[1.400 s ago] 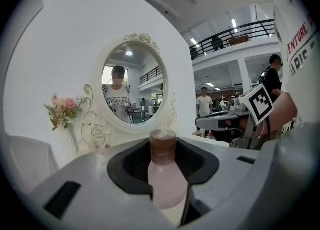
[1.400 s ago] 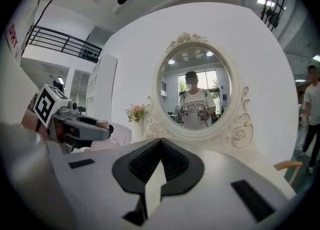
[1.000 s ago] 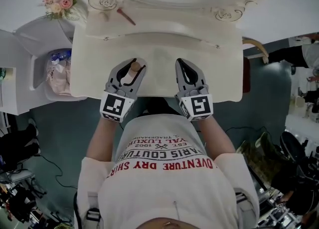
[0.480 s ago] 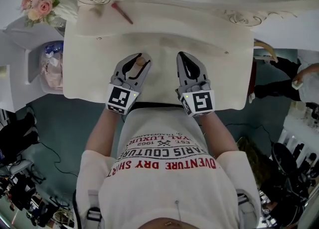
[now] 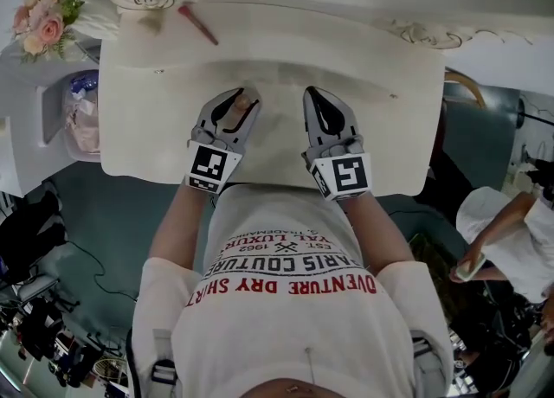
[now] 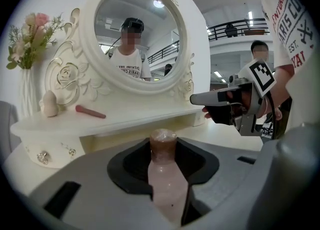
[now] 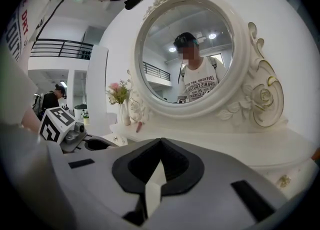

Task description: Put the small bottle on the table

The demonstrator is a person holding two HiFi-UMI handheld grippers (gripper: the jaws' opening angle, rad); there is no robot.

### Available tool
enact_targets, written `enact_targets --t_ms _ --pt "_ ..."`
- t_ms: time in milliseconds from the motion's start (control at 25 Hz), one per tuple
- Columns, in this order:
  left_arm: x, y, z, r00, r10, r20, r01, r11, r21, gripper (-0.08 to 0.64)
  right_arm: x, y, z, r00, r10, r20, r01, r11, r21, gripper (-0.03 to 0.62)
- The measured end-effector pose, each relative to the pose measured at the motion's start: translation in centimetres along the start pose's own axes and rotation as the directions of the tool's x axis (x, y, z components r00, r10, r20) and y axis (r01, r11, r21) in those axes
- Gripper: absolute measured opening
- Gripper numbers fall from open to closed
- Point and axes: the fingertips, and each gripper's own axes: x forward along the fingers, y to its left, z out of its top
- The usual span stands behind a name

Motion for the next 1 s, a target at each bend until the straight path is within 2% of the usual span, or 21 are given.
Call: enact_targets --t_ms 200,440,520,640,720,880,1000 --pt "0.4 -0.4 -0.1 1.000 0.007 0.003 -0.007 0.999 0.045 0.144 0.2 -0.3 -0.2 1.000 0.017 0.002 -0.017 1.000 0.004 -0.002" --pt "0.3 -0.4 -0.1 0.999 0.014 0.046 -0.016 0.999 0.045 0.145 -0.1 -0.8 -0.2 1.000 -0.001 0.000 0.001 1.000 0.001 -0.002" --pt "0.3 -0.3 -0.3 0.999 0.016 0.050 -0.017 1.000 0.020 0.146 -0.3 -0.7 -0.1 1.000 -0.006 -0.002 0.006 1.000 -0.001 0.000" --pt "0.3 0.2 -0.6 0.999 0.036 0.036 -0.033 0.997 -0.066 0.197 -0.8 -0.1 0.3 1.000 -0.005 -0.005 0.005 1.000 -0.012 -0.002" --pt "0.0 0.0 -0.1 0.999 0.033 0.041 -0.030 0.996 -0.078 0.219 -1.1 0.1 0.6 1.000 -0.015 -0.012 0.015 1.000 -0.014 -0.001" --pt "-1.6 -1.0 2.2 0.998 0.010 0.062 -0.007 0.998 -0.057 0.225 -2.0 1.0 1.6 0.999 -0.031 -0.012 0.031 0.999 -0.011 0.000" --pt "-3.1 -0.6 4.3 0.996 0.031 0.086 -0.027 0.999 -0.044 0.222 -2.6 2.3 2.3 1.000 -0.020 -0.014 0.020 1.000 -0.022 -0.002"
